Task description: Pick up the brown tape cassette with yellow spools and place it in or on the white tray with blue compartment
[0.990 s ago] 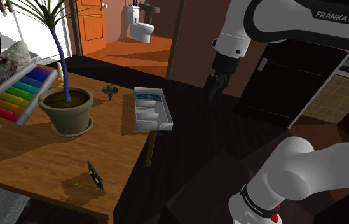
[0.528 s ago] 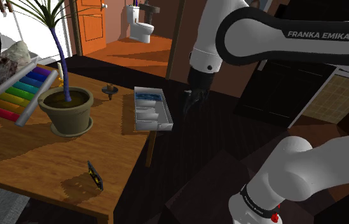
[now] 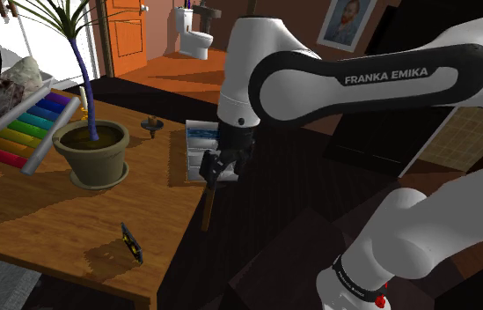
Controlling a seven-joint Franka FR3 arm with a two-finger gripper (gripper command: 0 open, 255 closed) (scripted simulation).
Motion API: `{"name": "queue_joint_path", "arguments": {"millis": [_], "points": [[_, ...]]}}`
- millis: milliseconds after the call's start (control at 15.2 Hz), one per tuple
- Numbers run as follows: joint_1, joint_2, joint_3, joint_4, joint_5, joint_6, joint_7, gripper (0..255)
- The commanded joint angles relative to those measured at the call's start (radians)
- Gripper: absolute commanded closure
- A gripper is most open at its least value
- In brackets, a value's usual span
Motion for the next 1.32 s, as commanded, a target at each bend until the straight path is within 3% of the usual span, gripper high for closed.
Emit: {"name": "queue_joint_path", "arguments": {"millis": [0, 330, 660, 1056, 1254], "points": [[-0.001, 0.062, 0.041, 0.020, -0.010, 0.048, 0.048, 0], [-0.006, 0.248, 0.140, 0.106, -0.083, 0.150, 0.193, 0], [0.009, 0.463, 0.209, 0.225, -0.229, 0.219, 0.370, 0], [0.108, 0.734, 0.200, 0.420, -0.434, 0.237, 0.572, 0], [0.134, 0.784, 0.184, 0.441, -0.468, 0.256, 0.600, 0]]}}
